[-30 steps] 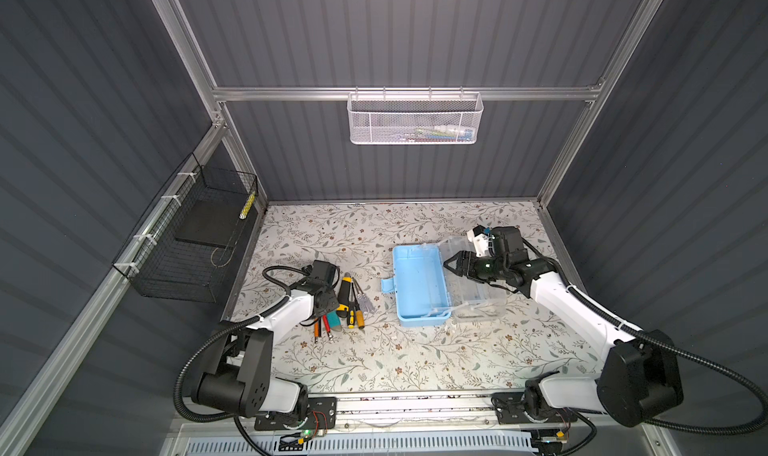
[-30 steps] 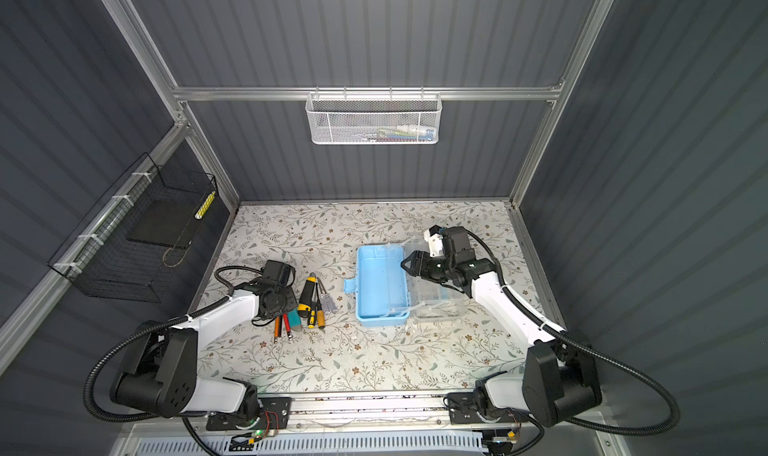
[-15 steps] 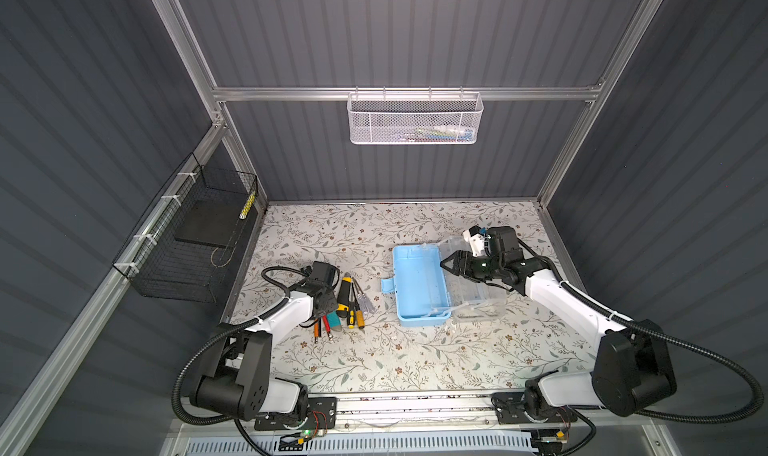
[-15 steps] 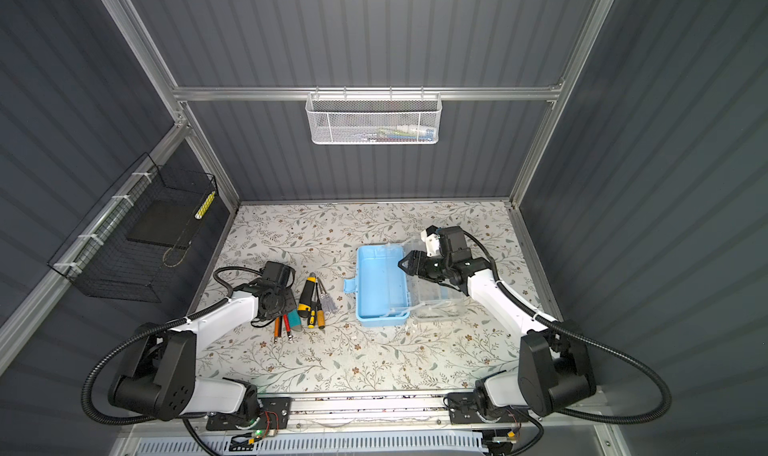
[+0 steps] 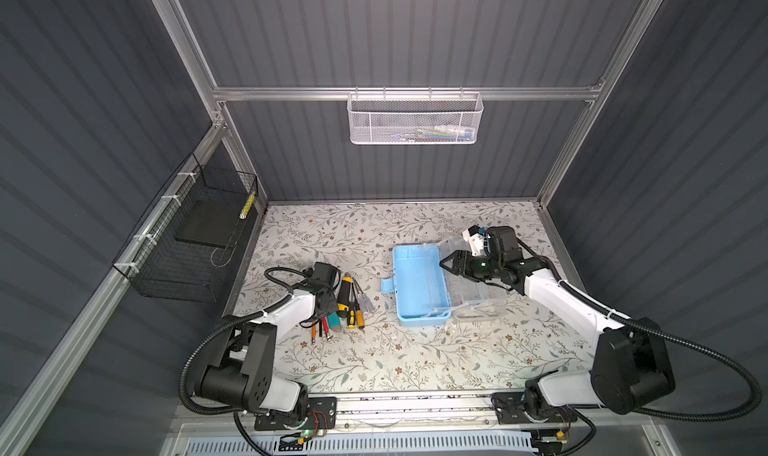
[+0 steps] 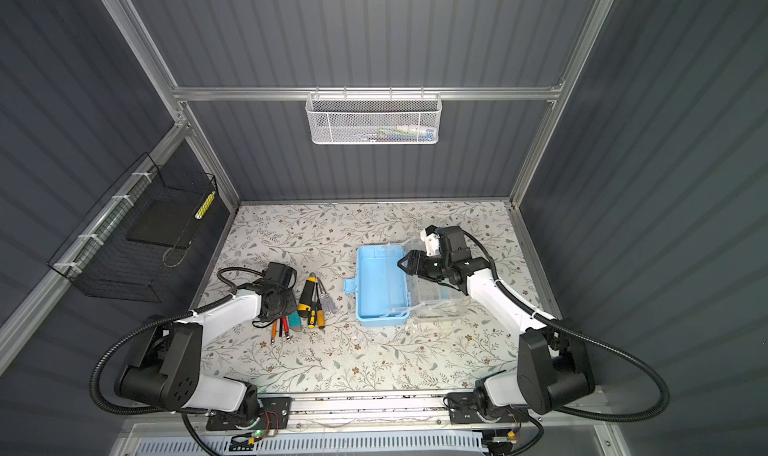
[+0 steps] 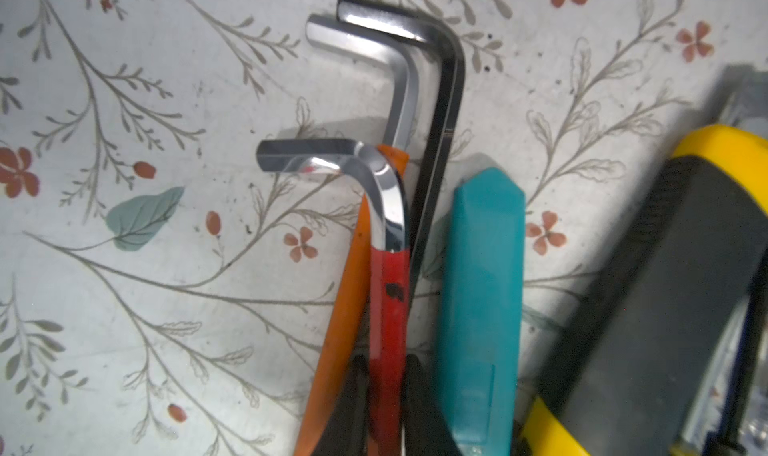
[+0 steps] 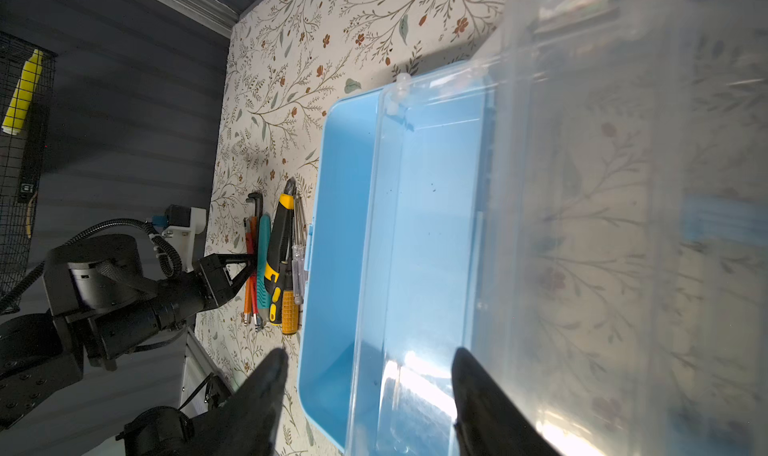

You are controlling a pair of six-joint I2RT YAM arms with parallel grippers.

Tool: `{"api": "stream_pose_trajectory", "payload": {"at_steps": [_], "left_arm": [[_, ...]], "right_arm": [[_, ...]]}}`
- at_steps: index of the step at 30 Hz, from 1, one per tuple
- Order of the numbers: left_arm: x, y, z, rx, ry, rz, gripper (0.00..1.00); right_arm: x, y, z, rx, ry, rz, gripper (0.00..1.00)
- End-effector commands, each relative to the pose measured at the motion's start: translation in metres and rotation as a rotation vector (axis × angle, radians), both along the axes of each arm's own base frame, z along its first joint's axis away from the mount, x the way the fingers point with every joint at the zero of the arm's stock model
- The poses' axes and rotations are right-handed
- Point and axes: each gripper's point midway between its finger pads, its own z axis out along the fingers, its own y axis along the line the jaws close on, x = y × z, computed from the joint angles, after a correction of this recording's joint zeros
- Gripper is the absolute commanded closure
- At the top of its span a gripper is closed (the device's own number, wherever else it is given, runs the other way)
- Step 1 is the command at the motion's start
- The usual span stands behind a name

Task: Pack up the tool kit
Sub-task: 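Grasp the red-handled hex key with the left gripper, then carry the red hex key into the blue box and release it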

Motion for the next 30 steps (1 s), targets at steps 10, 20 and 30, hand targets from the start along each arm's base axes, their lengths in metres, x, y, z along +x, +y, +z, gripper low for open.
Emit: {"api": "stream_pose_trajectory", "payload": {"at_steps": [10,20,30], "left_arm": [[0.014,-0.003,0.028,-0.004,-0.033,-0.027,1.0],[0.022,-0.036,0.082,-0.071,-0.14,-0.14,1.0],[0.043,-0.17,0.163,-0.247,-0.326,-0.362,1.0]], "right_arm": [[-0.002,-0.005,-0.014,-0.021,0.051,-0.019,0.36],[-0.002,-0.005,-0.003,-0.008,0.038,-0.026,0.36],[-0.006,-0.018,0.034,0.021,-0.031,-0.101,0.37]]}}
